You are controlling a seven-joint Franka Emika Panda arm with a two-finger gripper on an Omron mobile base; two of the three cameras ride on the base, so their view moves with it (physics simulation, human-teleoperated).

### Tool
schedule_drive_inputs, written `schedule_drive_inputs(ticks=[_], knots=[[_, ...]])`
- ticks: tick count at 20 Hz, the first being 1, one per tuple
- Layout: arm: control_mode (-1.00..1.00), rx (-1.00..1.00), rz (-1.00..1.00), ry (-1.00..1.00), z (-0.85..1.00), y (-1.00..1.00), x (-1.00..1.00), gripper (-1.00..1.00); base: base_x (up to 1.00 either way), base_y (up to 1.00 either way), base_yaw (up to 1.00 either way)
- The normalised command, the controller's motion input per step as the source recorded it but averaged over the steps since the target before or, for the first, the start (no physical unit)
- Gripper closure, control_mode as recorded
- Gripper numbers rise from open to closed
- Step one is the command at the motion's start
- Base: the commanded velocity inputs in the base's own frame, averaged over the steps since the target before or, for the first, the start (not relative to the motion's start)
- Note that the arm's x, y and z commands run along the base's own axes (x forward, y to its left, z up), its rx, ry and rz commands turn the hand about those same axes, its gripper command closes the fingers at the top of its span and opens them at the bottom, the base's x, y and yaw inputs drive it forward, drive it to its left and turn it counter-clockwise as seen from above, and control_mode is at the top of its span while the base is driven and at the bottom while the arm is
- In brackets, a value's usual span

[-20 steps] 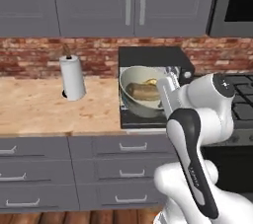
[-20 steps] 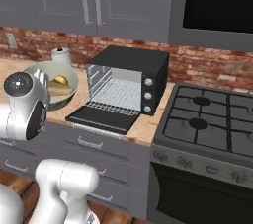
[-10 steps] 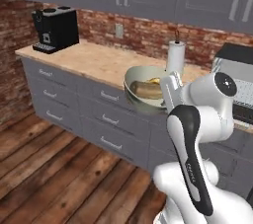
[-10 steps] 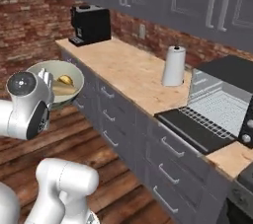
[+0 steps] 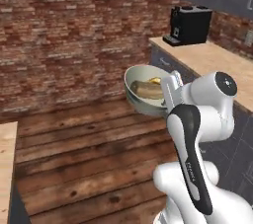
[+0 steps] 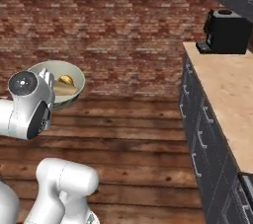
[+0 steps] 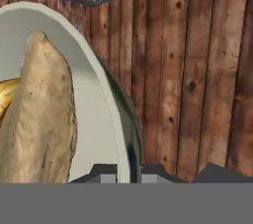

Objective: Pick up the heated bread from the toaster oven and place it in the bowl. Then move the bread bowl to the dining counter.

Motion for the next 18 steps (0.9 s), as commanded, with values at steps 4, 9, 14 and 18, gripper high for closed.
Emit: schedule_drive_inputs(ticks=[4,9,14,18], knots=[[1.0,0.0,0.0,0.0,0.0,0.0,0.0,1.0,-0.04,0.0,1.0],[1.0,0.0,0.0,0.0,0.0,0.0,0.0,1.0,0.0,0.0,1.0],[1.0,0.0,0.0,0.0,0.0,0.0,0.0,1.0,0.0,0.0,1.0],[1.0,0.0,0.0,0.0,0.0,0.0,0.0,1.0,0.44,-0.08,0.89]])
